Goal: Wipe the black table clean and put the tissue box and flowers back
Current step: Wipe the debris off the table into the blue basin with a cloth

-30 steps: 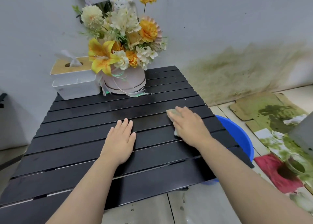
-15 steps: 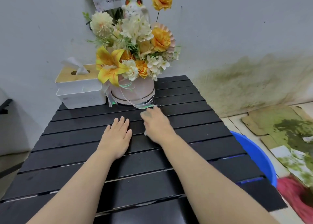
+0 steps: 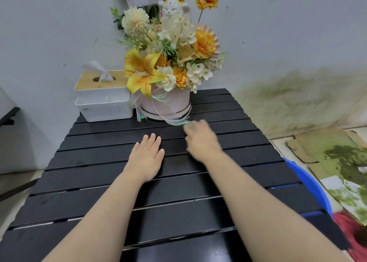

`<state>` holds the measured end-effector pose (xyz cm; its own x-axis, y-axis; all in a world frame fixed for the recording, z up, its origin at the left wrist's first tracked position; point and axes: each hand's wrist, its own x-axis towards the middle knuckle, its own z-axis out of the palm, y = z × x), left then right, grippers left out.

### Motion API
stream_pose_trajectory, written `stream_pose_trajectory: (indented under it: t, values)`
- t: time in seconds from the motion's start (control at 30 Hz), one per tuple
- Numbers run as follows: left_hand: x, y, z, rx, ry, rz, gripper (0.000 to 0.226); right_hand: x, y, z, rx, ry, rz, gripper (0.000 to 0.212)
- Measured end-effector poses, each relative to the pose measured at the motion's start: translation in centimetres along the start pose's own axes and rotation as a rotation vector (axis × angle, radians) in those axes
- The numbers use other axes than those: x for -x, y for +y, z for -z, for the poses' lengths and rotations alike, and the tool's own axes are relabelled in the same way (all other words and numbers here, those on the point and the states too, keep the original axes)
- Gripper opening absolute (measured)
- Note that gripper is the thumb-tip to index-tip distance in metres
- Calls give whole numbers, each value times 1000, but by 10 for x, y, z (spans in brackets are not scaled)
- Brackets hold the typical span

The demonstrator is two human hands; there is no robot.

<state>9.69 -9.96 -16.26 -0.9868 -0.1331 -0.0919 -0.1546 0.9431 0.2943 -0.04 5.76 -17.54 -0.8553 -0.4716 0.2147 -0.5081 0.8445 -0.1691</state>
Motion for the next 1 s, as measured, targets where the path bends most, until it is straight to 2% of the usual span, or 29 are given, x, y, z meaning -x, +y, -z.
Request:
stream_pose_trajectory:
  t: [0.07, 0.1, 0.2, 0.27, 0.3, 0.37, 0.5, 0.57, 0.63, 0.7, 0.77, 0.87, 0.93, 1.0]
  values:
    - [4, -7, 9, 159, -1, -4, 51, 3, -27, -1, -53, -38, 155, 44]
    - [9, -14, 14, 218, 11, 3, 50, 5, -24, 6, -97, -74, 154, 44]
    - [25, -55, 32, 192, 98, 37, 49, 11, 7, 22, -126, -150, -47, 44]
    - [33, -88, 42, 126, 125, 91, 49, 11, 11, 24, -28, -104, -218, 45]
    - [35, -102, 45, 97, 117, 119, 49, 10, -1, 21, 13, -64, -248, 45]
    - [38, -121, 46, 49, 81, 145, 50, 4, -45, 3, 17, 5, -168, 44]
    - [37, -131, 35, -5, 54, 135, 52, -12, -149, -28, -37, -9, 125, 45]
    - [36, -132, 35, -6, 63, 133, 52, -16, -165, -25, -70, -97, 208, 48]
    - [37, -133, 35, -1, 68, 132, 52, -17, -143, -18, -67, -120, 265, 54]
    - [37, -133, 35, 0, 70, 126, 52, -11, -105, -8, -64, -43, 213, 53]
    - [37, -132, 34, -6, 65, 121, 52, 0, -72, 2, -98, -13, 45, 52]
    - [37, -132, 37, 10, 51, 119, 52, 6, -71, 3, -44, 14, -99, 48]
    - [42, -134, 42, 61, 67, 122, 52, -3, -99, -7, -25, 42, -50, 44]
    - [57, -140, 50, 90, 127, 139, 51, -21, -136, -22, -61, 8, 162, 38]
